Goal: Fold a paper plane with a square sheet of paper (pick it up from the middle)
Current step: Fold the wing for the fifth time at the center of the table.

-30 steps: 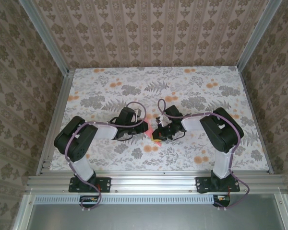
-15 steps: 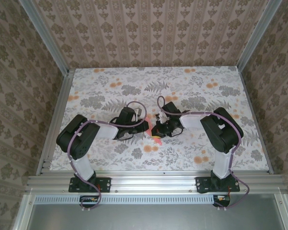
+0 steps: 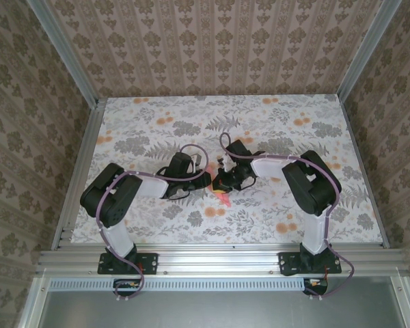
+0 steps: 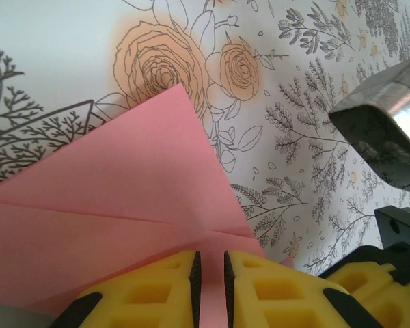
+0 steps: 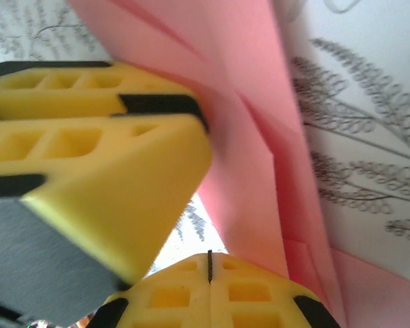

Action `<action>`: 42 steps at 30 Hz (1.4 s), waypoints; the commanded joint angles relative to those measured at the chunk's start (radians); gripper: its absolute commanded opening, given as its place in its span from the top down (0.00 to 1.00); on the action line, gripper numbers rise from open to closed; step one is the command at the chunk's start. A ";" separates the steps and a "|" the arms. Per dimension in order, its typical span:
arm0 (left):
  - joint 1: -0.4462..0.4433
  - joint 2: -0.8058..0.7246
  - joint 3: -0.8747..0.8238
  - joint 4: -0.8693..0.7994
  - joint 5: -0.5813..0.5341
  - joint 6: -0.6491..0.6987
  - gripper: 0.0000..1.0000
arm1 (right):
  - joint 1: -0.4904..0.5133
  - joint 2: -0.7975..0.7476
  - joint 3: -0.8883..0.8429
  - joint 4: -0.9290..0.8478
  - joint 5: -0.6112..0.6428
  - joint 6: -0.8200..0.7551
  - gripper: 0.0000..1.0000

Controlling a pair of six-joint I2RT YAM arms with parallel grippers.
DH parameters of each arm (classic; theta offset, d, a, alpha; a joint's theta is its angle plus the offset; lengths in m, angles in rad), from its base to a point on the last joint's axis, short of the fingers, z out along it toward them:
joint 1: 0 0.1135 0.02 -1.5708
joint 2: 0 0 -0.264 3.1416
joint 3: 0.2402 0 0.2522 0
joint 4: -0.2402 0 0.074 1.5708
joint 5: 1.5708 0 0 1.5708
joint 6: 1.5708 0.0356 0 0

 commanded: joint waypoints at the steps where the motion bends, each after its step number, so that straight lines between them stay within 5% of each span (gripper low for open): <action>1: -0.001 0.037 0.005 -0.071 -0.023 0.019 0.80 | 0.025 0.041 -0.003 -0.114 0.165 -0.046 0.95; 20: 0.027 0.032 -0.008 -0.103 -0.022 0.043 0.81 | 0.008 -0.159 -0.193 -0.012 0.006 -0.056 0.88; 29: 0.018 0.034 0.002 -0.120 -0.018 0.055 0.81 | 0.005 -0.227 -0.278 -0.042 0.083 -0.062 0.89; 34: 0.009 0.032 0.009 -0.123 -0.015 0.059 0.81 | -0.001 -0.115 -0.283 -0.100 0.175 -0.116 0.91; 42: -0.012 -0.048 0.039 -0.150 0.019 0.073 0.76 | -0.017 -0.355 -0.213 -0.098 0.115 -0.100 0.78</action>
